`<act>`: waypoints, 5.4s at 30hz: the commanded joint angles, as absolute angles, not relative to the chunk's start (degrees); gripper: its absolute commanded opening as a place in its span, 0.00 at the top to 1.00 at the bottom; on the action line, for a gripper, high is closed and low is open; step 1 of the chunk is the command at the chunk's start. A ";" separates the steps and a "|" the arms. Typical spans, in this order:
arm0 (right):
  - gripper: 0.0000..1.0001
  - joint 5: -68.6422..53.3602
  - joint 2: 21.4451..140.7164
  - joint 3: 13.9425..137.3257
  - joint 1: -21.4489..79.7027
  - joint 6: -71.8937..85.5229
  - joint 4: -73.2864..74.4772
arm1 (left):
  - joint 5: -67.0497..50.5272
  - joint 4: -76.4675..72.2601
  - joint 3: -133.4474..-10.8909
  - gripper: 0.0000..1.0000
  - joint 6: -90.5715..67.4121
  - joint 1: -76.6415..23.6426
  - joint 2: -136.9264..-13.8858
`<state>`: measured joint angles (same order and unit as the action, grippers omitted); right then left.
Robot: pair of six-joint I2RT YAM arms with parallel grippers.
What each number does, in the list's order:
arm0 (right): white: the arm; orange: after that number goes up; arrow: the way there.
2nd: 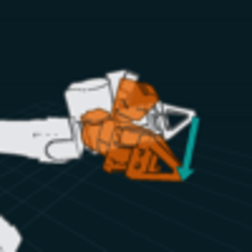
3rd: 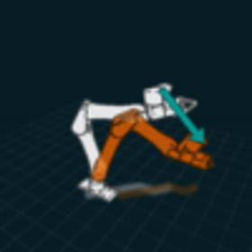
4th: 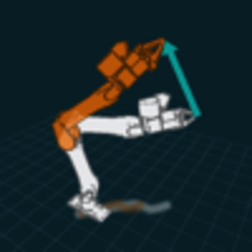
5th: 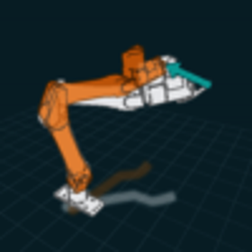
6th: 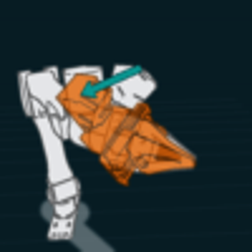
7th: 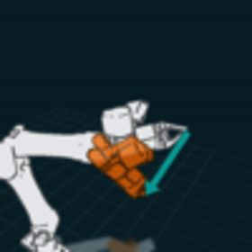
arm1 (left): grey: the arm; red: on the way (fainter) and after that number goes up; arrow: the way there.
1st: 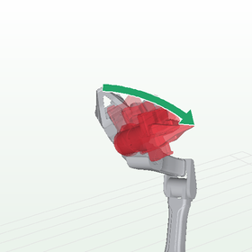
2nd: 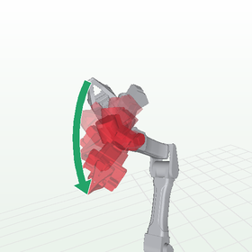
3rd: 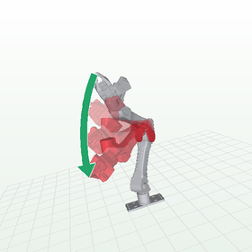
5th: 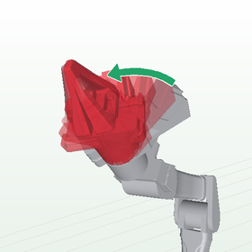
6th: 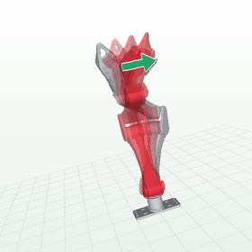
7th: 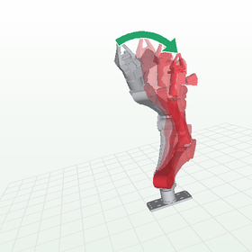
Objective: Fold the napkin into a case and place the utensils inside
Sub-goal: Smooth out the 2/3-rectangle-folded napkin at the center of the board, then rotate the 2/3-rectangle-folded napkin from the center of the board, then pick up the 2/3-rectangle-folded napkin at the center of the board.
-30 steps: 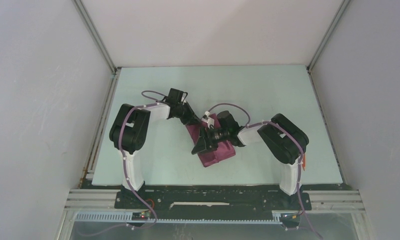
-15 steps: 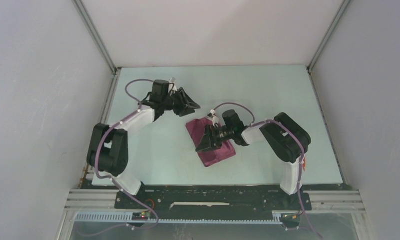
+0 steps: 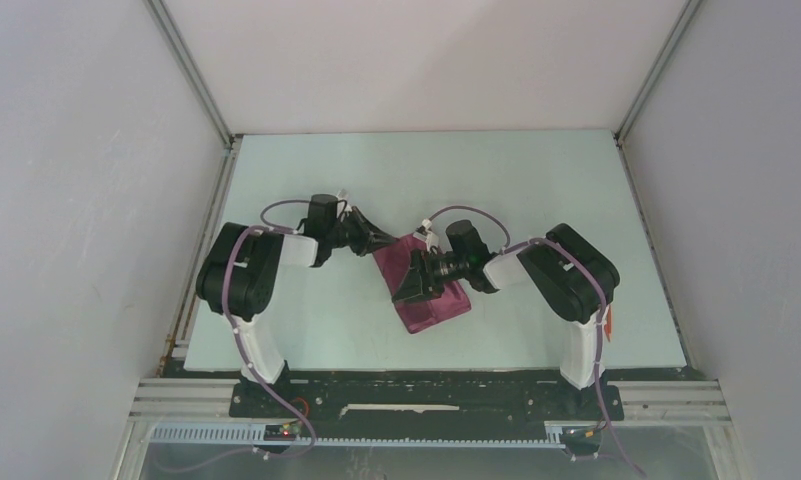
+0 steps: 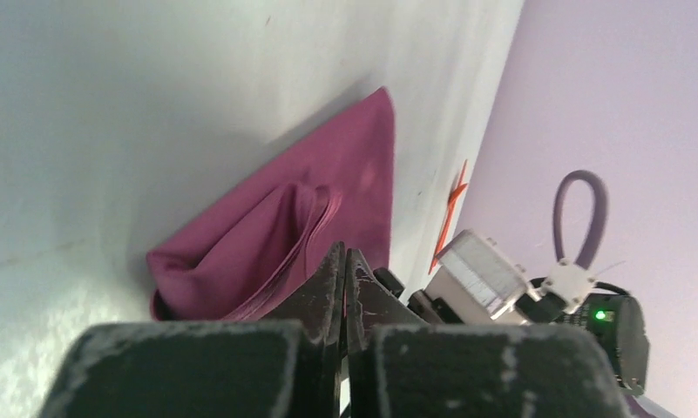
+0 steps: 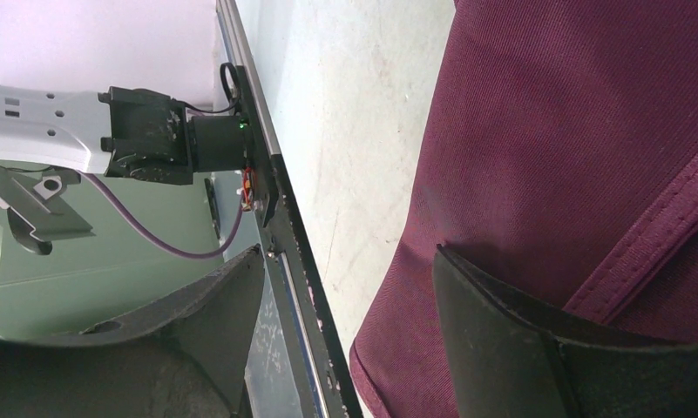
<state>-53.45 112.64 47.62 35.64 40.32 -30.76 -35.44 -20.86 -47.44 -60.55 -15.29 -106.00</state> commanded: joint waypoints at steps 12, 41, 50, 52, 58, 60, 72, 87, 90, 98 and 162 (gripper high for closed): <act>0.20 -52.53 109.32 51.50 37.06 36.62 -22.82 | -39.07 -41.48 -46.28 1.00 -68.82 -13.98 -117.43; 0.19 -56.34 122.11 67.97 38.20 32.35 -8.81 | -39.11 -41.40 -46.12 1.00 -68.48 -13.81 -120.97; 0.19 -58.28 114.82 57.90 38.72 34.38 -13.05 | -38.94 -39.31 -47.14 1.00 -67.45 -13.71 -121.46; 0.19 -58.22 113.40 55.70 38.85 34.26 -13.58 | -38.93 -38.68 -47.48 1.00 -67.08 -13.70 -121.55; 0.19 -58.44 109.29 46.87 38.01 35.53 -18.07 | -38.89 -37.79 -48.14 1.00 -66.59 -13.64 -121.73; 0.19 -57.92 106.83 44.39 37.97 35.19 -17.81 | -38.77 -36.83 -48.45 1.00 -66.09 -13.62 -121.43; 0.19 -35.51 80.87 40.96 27.20 26.17 11.95 | -38.50 -23.24 -54.14 0.89 -62.31 -14.22 -111.56; 0.30 -33.57 90.87 44.36 13.40 21.86 14.53 | -33.04 5.61 -51.59 0.43 -51.35 -21.93 -85.43; 0.34 -34.85 91.70 43.50 13.23 22.76 12.52 | -29.36 7.73 -47.45 0.44 -51.13 -26.19 -81.95; 0.62 -35.83 88.74 36.65 16.20 27.26 5.66 | -23.10 11.17 -46.95 0.49 -50.42 -32.96 -80.60; 0.18 -46.77 91.35 29.00 13.88 46.47 -26.14 | 6.10 39.53 -76.78 1.00 -61.44 -63.49 -105.19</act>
<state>-42.74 86.76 27.59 12.49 39.40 -11.88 7.81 45.41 -78.96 -60.55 -64.34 -110.02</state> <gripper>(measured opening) 0.822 0.013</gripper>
